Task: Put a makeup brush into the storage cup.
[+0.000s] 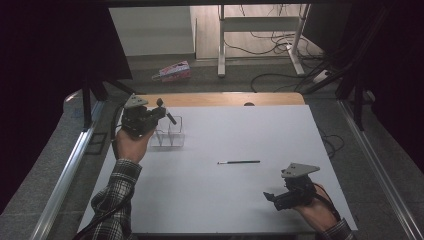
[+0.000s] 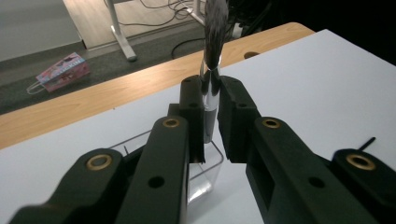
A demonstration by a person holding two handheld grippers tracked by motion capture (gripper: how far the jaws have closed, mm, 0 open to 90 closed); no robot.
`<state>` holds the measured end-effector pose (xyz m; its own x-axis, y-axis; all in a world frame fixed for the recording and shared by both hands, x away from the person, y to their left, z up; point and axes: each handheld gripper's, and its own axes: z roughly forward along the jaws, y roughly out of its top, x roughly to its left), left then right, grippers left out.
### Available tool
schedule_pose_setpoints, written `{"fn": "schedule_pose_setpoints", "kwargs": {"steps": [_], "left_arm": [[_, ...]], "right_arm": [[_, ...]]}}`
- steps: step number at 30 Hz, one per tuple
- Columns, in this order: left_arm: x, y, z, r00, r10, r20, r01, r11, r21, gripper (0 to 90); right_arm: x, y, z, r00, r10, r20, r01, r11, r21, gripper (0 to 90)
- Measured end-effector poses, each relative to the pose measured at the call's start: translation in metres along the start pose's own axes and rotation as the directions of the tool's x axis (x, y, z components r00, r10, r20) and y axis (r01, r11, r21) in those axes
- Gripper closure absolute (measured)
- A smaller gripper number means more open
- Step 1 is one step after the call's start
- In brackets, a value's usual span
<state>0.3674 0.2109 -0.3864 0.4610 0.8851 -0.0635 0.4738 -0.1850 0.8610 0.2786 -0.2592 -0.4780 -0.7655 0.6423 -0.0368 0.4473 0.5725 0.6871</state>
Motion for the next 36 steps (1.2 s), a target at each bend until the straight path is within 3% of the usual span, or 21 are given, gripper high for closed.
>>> {"fn": "schedule_pose_setpoints", "kwargs": {"steps": [7, 13, 21, 36], "left_arm": [[0.005, 0.002, 0.008, 0.9993, -0.005, -0.036, 0.005, 1.0, 0.007, 81.5], [0.008, -0.002, 0.014, 0.9992, -0.025, -0.031, 0.025, 0.9996, 0.014, 81.5], [0.005, -0.006, 0.024, 0.999, -0.01, -0.043, 0.011, 0.9992, 0.039, 81.6], [0.003, -0.017, 0.038, 0.9992, -0.018, -0.034, 0.021, 0.9963, 0.084, 81.7]], "right_arm": [[0.001, 0.0, 0.0, 1.0, -0.006, 0.003, 0.006, 1.0, 0.007, 0.7], [0.001, 0.0, 0.001, 1.0, -0.008, 0.0, 0.008, 1.0, 0.008, 0.9], [0.001, 0.0, 0.001, 0.9999, -0.01, -0.004, 0.01, 1.0, 0.01, 1.2], [0.002, -0.001, 0.001, 0.9998, -0.017, -0.002, 0.017, 1.0, 0.018, 1.4]]}}
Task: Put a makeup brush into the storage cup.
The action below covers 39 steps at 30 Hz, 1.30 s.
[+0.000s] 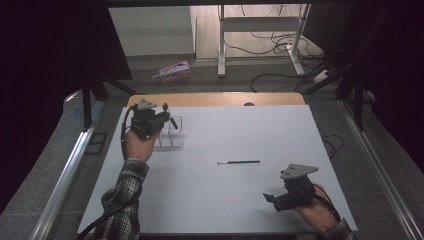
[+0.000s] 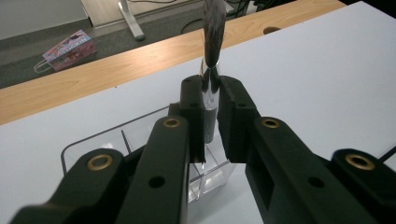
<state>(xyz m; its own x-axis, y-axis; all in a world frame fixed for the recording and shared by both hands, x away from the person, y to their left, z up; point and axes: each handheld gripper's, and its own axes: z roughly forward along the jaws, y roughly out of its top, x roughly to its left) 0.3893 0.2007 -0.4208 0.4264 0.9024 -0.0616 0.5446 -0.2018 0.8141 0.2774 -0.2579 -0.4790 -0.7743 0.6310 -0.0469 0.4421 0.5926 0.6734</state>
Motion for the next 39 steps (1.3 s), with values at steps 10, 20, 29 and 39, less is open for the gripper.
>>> {"fn": "schedule_pose_setpoints", "kwargs": {"steps": [10, 20, 29, 39], "left_arm": [[-0.002, -0.011, 0.009, 1.0, -0.001, 0.006, 0.001, 0.9997, 0.025, 82.0], [-0.005, -0.02, 0.016, 0.9998, 0.012, 0.013, -0.012, 0.9985, 0.052, 90.0], [-0.007, -0.017, 0.013, 0.9989, 0.029, 0.037, -0.029, 0.9995, 0.014, 33.0], [-0.014, -0.014, -0.001, 0.9966, 0.04, 0.073, -0.039, 0.9992, -0.008, 10.0]], "right_arm": [[0.0, 0.0, 0.0, 1.0, -0.004, -0.003, 0.004, 1.0, 0.003, 1.5], [0.001, 0.0, 0.001, 0.9999, -0.011, -0.006, 0.011, 1.0, 0.012, 1.8], [0.001, 0.0, 0.001, 0.9999, -0.013, -0.006, 0.013, 1.0, 0.014, 1.9], [0.001, 0.0, 0.002, 0.9999, -0.014, -0.004, 0.014, 1.0, 0.019, 1.9]]}}
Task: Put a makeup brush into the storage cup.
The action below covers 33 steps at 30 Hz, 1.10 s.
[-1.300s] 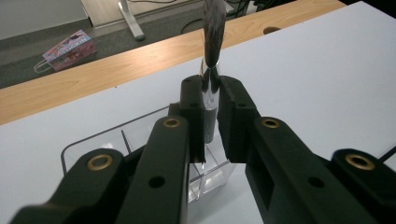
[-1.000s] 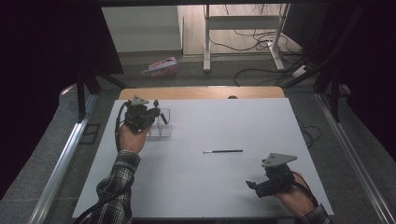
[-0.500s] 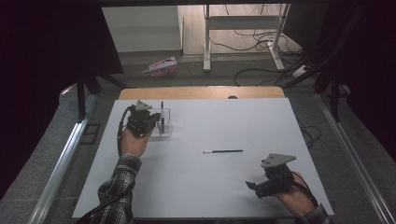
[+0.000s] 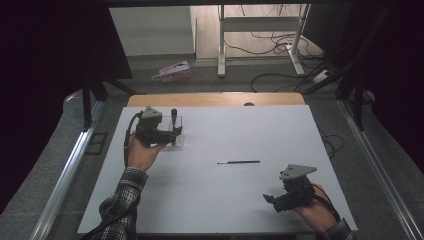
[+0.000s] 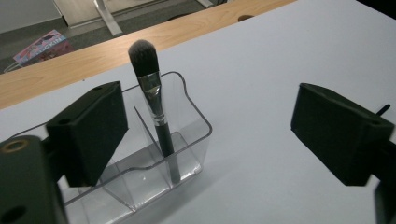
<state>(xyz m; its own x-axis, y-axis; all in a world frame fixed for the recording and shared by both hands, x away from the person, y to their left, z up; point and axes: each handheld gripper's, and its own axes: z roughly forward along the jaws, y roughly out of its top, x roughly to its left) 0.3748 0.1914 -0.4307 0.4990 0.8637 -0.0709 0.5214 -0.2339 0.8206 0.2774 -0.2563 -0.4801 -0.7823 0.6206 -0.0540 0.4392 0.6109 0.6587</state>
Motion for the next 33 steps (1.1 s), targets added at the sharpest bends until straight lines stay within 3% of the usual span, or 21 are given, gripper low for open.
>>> {"fn": "schedule_pose_setpoints", "kwargs": {"steps": [4, 10, 23, 33], "left_arm": [[0.001, 0.001, -0.004, 0.9998, -0.015, 0.013, 0.015, 0.9999, -0.007, 6.3], [-0.003, 0.001, -0.008, 0.9994, 0.001, 0.034, -0.001, 1.0, 0.004, 1.6], [-0.011, 0.0, -0.02, 0.998, 0.033, 0.054, -0.034, 0.9993, 0.016, 0.0], [-0.015, -0.006, -0.031, 0.9974, 0.037, 0.062, -0.037, 0.9992, 0.014, 0.0]], "right_arm": [[0.0, 0.0, 0.0, 1.0, 0.0, 0.001, 0.0, 1.0, 0.0, 1.9], [0.0, 0.0, 0.0, 1.0, -0.003, 0.002, 0.003, 1.0, 0.0, 1.9], [0.0, 0.0, 0.0, 1.0, 0.004, 0.002, -0.004, 1.0, -0.003, 1.8], [0.0, 0.0, 0.0, 1.0, 0.005, 0.0, -0.005, 1.0, -0.006, 1.6]]}}
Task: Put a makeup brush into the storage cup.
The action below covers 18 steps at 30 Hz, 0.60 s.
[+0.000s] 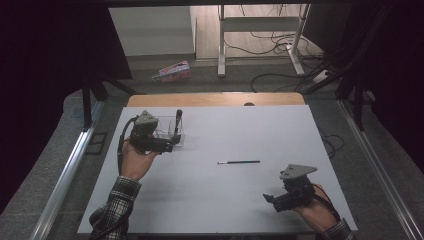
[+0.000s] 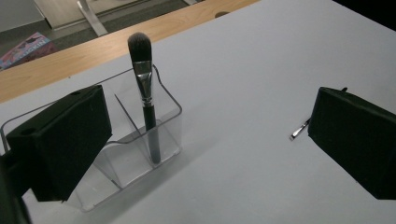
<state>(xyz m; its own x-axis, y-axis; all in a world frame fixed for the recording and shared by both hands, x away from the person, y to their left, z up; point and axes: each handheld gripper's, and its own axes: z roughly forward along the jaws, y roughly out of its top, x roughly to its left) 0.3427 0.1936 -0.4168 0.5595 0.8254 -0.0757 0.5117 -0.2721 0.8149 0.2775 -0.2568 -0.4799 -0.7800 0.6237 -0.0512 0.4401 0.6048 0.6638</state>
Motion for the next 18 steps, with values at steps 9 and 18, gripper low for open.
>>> {"fn": "schedule_pose_setpoints", "kwargs": {"steps": [9, 18], "left_arm": [[-0.007, -0.007, -0.009, 0.9999, 0.006, 0.011, -0.006, 1.0, -0.007, 0.1], [-0.012, -0.018, -0.014, 0.9996, -0.001, 0.029, 0.001, 0.9999, -0.013, 0.1]], "right_arm": [[0.0, -0.001, -0.001, 1.0, 0.004, 0.0, -0.004, 1.0, -0.003, 1.6], [0.0, 0.0, -0.001, 1.0, -0.004, 0.0, 0.004, 1.0, -0.007, 1.4]]}}
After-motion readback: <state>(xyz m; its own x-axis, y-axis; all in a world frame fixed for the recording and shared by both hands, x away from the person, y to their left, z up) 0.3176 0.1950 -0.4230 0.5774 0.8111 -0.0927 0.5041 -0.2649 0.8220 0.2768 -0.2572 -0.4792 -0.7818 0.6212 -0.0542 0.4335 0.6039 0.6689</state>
